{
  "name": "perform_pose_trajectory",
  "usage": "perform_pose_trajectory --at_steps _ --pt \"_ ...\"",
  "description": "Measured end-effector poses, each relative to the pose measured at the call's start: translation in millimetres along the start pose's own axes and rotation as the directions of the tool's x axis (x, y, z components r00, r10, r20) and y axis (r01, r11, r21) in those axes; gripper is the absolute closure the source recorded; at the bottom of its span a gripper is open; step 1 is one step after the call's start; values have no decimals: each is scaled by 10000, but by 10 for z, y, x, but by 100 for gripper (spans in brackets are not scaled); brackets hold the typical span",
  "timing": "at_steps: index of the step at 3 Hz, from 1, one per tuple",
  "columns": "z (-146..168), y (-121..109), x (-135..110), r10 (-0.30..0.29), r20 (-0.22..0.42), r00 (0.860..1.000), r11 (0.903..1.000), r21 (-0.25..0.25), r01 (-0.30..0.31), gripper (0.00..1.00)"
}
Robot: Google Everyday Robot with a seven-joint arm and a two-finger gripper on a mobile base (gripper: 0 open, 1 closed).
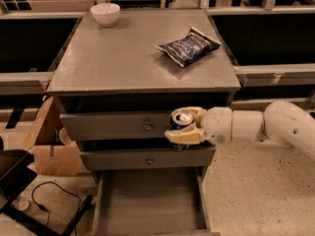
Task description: Pick pepsi can from bottom drawer and place on counter
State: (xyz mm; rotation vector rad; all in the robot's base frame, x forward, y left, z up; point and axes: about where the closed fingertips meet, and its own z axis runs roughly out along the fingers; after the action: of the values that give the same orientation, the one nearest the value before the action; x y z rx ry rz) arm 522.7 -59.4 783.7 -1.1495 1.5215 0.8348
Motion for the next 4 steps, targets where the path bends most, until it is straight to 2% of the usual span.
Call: perform_pose_trajectory --at_steps 1,2,3,4 --pt "363 -403 -738 -374 -133 9992 9993 -97 373 100" --pt "702 -641 -1309 -617 -134 9980 9981 -18 617 100" --pt "934 -940 -1825 -966 367 9946 9950 304 955 100" --pt "1274 -1471 -2195 -1083 1190 9870 9923 731 1001 100"
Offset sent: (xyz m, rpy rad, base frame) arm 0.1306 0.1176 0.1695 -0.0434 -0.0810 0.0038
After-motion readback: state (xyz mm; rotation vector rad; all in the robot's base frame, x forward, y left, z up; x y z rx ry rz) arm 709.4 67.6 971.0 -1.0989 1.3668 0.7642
